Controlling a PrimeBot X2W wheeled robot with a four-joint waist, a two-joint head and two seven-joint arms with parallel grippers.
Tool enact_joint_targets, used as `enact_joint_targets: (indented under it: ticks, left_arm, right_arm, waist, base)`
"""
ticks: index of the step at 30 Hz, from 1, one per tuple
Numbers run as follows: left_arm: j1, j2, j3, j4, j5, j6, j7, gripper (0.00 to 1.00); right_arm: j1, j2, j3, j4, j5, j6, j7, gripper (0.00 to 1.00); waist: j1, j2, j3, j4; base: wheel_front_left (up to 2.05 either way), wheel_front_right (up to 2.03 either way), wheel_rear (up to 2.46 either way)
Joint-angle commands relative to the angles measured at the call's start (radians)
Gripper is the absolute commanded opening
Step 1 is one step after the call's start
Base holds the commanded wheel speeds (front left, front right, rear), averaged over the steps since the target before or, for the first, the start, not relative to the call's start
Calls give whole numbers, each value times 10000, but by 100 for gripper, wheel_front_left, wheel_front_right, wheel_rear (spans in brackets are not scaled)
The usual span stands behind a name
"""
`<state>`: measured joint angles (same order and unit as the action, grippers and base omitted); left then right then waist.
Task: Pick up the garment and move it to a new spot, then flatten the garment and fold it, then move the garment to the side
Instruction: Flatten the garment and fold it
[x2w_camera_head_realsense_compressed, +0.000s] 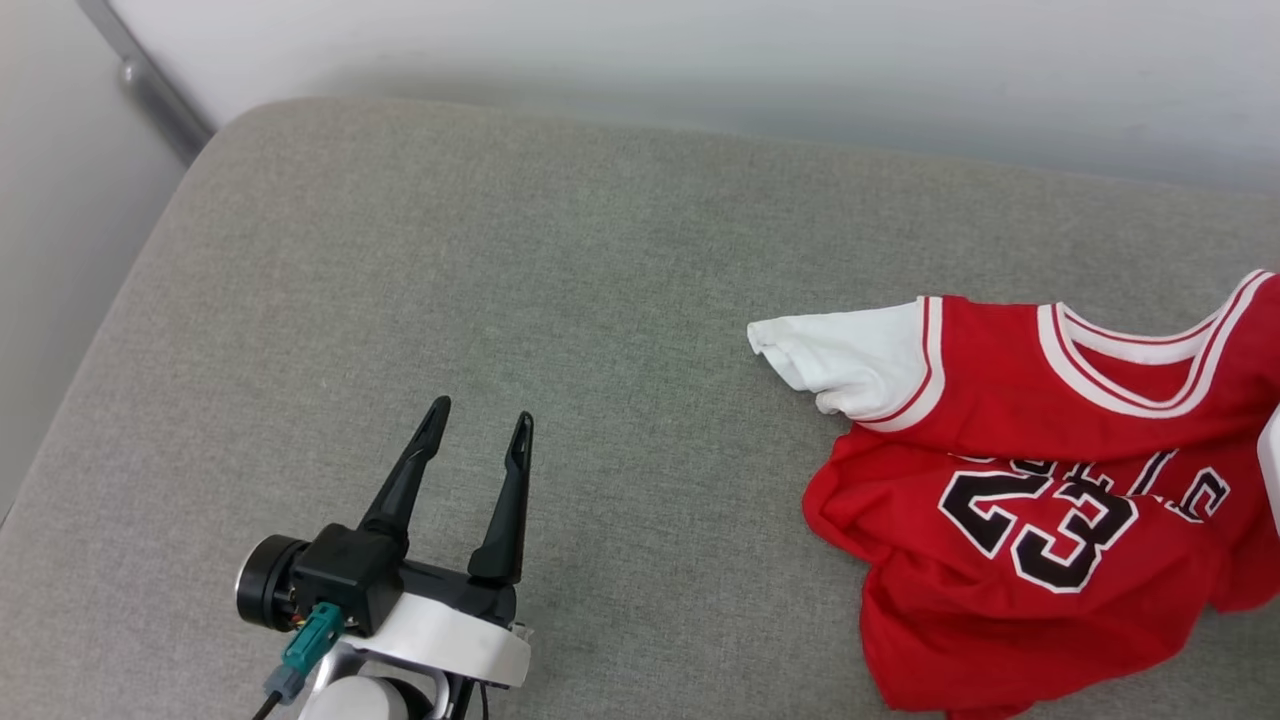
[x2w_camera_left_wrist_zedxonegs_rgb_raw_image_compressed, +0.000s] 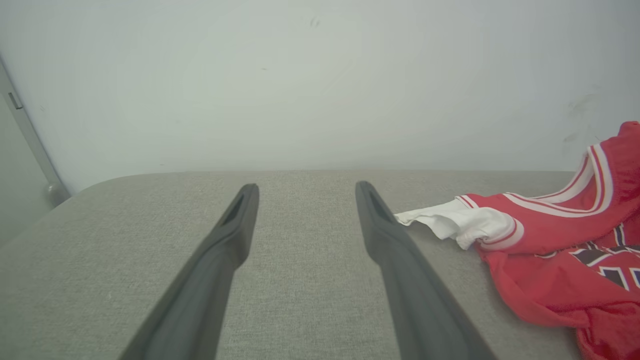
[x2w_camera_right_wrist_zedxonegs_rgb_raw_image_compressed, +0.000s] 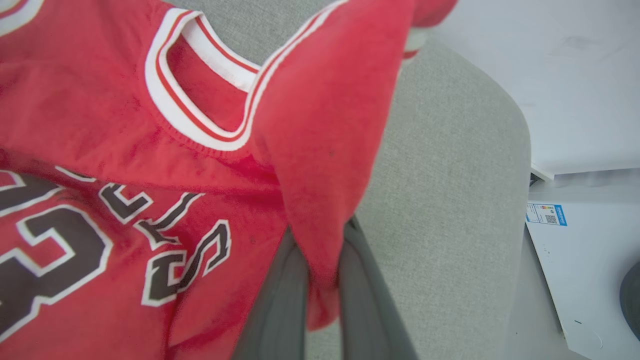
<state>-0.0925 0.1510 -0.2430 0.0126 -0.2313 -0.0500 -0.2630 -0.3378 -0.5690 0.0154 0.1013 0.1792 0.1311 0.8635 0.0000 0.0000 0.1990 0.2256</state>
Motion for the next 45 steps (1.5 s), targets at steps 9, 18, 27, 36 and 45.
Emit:
enact_joint_targets:
  ticks: [9, 18, 27, 36, 45]
  left_arm:
    - [-344, -148, -19, 184, 189, -221, -26, 100]
    - [-307, -205, 75, 347, 289, -285, -26, 100]
    - [-68, -67, 338, 316, 312, -287, -26, 100]
    - [151, -98, 609, 143, 88, -314, -26, 100]
    - [-45, -43, 721, 179, -282, -368, 105, 100]
  right_arm:
    - [-381, 472, 459, 1398, -493, -5, -147, 0]
    - [-700, 857, 683, 2458, -296, -3, -721, 100]
    - [-699, 1112, 498, 1550, 534, -6, -1406, 100]
    - [324, 2262, -841, -983, 1375, -5, -3065, 100]
    - [1836, 4475, -2135, -2873, 1446, -3, -6407, 100]
  waist:
    - [0, 0, 643, 419]
    - [0, 0, 497, 289]
    - [0, 0, -337, -480]
    - [0, 0, -975, -1471]
    - [0, 0, -876, -2164]
  base:
    - [0, 0, 0]
    - [0, 0, 0]
    - [0, 0, 0]
    - [0, 0, 0]
    - [0, 0, 0]
